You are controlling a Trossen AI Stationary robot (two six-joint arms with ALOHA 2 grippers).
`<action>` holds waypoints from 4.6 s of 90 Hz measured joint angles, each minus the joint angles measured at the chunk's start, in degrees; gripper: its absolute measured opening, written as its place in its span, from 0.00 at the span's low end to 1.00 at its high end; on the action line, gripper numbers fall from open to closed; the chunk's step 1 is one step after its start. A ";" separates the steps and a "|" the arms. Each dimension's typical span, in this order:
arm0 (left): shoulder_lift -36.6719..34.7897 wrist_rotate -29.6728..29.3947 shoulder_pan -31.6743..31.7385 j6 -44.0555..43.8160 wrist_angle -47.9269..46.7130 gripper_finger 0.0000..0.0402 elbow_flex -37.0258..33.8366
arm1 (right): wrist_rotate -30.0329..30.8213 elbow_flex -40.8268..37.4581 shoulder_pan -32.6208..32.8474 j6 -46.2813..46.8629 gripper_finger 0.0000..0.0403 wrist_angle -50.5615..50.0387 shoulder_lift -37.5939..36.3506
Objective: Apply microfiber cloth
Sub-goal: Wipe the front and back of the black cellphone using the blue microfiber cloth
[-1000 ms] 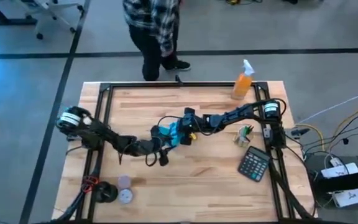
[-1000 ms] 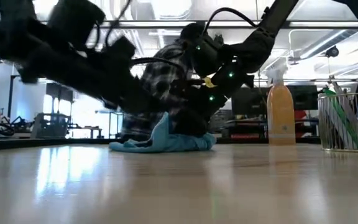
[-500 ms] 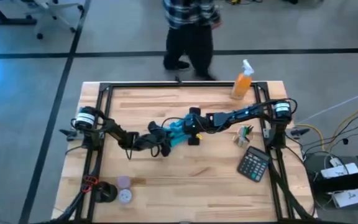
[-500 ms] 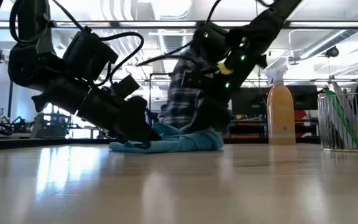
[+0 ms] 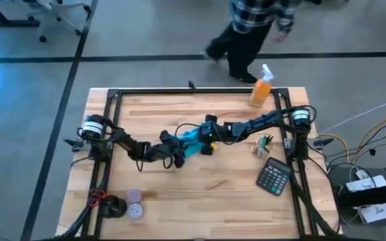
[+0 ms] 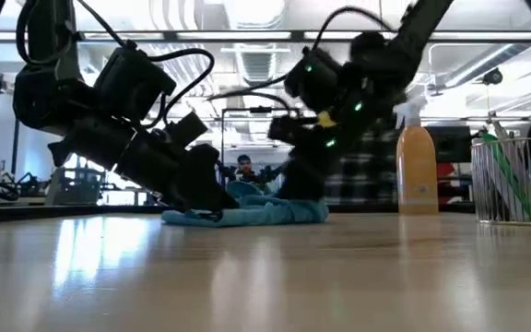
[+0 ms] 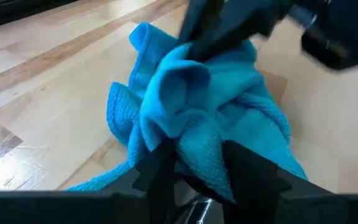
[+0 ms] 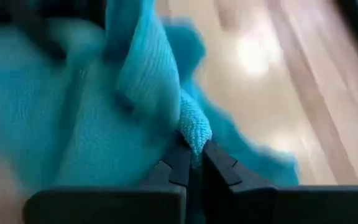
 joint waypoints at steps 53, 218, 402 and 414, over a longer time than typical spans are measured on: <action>-1.95 0.20 -0.59 3.08 -1.37 0.31 -1.01 | 10.83 -9.15 0.91 3.99 0.00 -3.25 -6.63; -3.58 3.26 -0.22 5.01 -2.22 0.27 -7.41 | 11.24 -1.30 6.21 16.42 0.00 24.51 11.16; -4.02 2.93 -0.34 6.84 -1.86 0.27 -8.53 | 14.19 0.85 12.35 14.49 0.00 31.75 14.68; -4.07 2.75 -0.35 6.20 -2.80 0.27 -8.46 | 17.59 -0.93 12.92 15.45 0.00 29.51 13.10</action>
